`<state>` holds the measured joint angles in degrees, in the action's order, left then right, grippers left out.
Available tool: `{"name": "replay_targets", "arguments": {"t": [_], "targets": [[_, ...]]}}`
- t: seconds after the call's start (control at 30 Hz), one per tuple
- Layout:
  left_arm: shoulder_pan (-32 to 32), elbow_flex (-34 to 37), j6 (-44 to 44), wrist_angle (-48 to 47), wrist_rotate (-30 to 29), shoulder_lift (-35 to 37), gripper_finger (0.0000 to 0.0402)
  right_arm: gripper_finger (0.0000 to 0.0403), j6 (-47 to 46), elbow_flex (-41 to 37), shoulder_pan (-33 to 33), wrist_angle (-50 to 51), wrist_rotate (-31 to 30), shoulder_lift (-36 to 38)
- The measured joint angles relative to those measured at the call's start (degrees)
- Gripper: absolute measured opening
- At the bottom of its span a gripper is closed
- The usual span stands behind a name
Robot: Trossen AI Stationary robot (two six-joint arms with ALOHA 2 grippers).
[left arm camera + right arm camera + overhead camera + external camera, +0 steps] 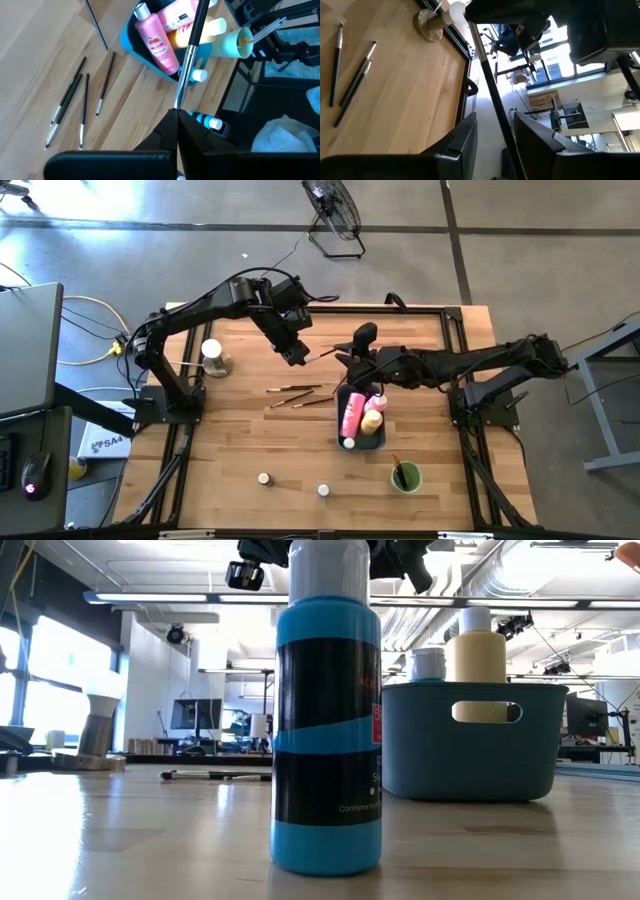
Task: Pick & Place Paint Supplies
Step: Put the black and silver paint brush into the green cup
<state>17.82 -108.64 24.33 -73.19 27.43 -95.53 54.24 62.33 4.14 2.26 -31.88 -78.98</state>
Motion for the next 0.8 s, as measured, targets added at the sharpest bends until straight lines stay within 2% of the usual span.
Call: {"name": "replay_targets", "arguments": {"t": [0.3,0.63,0.8], "targets": [[0.0,0.0,0.0,-0.1,0.3,0.0,0.0,0.0115,3.0,0.0,0.0,-0.2,-4.1,0.0],[0.1,-0.1,1.6,-0.3,2.5,0.0,0.0,0.0019,5.1,0.0,0.0,0.7,-3.8,0.0],[0.2,-0.1,1.8,-0.5,2.7,0.0,0.0,0.002,6.1,0.0,0.0,0.4,-3.8,-0.1]]}}
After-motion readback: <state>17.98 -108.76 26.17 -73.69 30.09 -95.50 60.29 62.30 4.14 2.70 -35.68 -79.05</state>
